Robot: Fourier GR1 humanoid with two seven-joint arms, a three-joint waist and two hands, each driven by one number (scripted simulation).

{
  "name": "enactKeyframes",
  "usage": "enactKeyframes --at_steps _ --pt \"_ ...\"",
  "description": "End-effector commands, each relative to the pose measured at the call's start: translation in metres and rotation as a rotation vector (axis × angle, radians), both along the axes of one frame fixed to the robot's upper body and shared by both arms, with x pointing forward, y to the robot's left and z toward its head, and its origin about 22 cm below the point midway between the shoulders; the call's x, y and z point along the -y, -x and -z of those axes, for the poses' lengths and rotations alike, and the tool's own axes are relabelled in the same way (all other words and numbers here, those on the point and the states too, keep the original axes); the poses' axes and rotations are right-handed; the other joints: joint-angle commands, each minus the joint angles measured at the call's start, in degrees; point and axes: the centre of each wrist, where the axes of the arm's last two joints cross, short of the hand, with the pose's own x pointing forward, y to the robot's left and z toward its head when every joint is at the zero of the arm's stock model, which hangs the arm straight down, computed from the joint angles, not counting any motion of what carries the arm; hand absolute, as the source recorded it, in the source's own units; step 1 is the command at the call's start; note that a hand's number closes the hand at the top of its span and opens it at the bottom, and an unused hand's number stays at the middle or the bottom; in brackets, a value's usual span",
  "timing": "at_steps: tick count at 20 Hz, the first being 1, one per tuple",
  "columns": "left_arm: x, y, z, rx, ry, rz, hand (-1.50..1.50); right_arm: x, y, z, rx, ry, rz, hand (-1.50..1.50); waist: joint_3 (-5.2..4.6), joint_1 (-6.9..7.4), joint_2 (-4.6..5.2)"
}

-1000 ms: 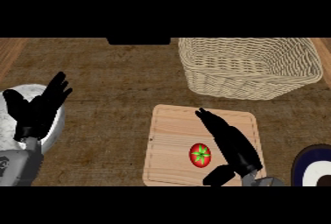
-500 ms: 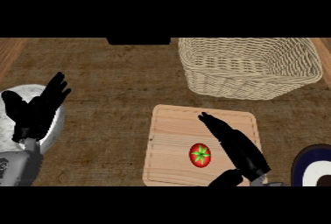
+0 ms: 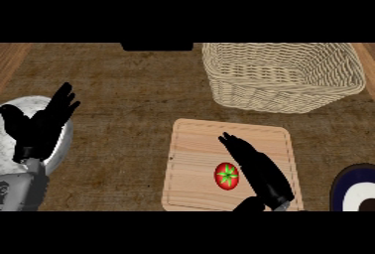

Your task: Pick the tomato from the cutting board and place it in the basket

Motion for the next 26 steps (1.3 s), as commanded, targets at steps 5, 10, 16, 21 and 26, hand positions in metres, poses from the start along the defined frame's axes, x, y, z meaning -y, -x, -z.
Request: enactKeyframes --at_steps 5,10,16,21,26 --pt "0.014 -0.003 0.008 -0.019 0.003 -0.015 0.0 -0.017 -0.003 0.012 0.003 0.062 0.001 -1.5 -0.11 0.08 0.08" --pt "-0.01 -0.007 0.0 -0.013 0.003 0.001 0.0 -0.024 -0.004 0.031 0.019 0.16 -0.075 1.5 -0.12 0.07 0.11" --pt "0.003 0.002 -0.005 -0.015 0.009 -0.018 0.0 -0.019 0.0 0.032 0.017 0.161 -0.096 1.5 -0.11 0.16 0.05" --pt "0.0 -0.001 0.019 -0.028 -0.002 -0.013 0.0 -0.095 0.02 0.03 0.022 0.171 -0.108 1.5 -0.12 0.44 0.18" --pt "0.001 -0.007 0.01 -0.022 0.002 0.012 0.0 -0.149 0.095 0.016 -0.003 0.177 -0.108 1.5 -0.13 1.06 0.17"
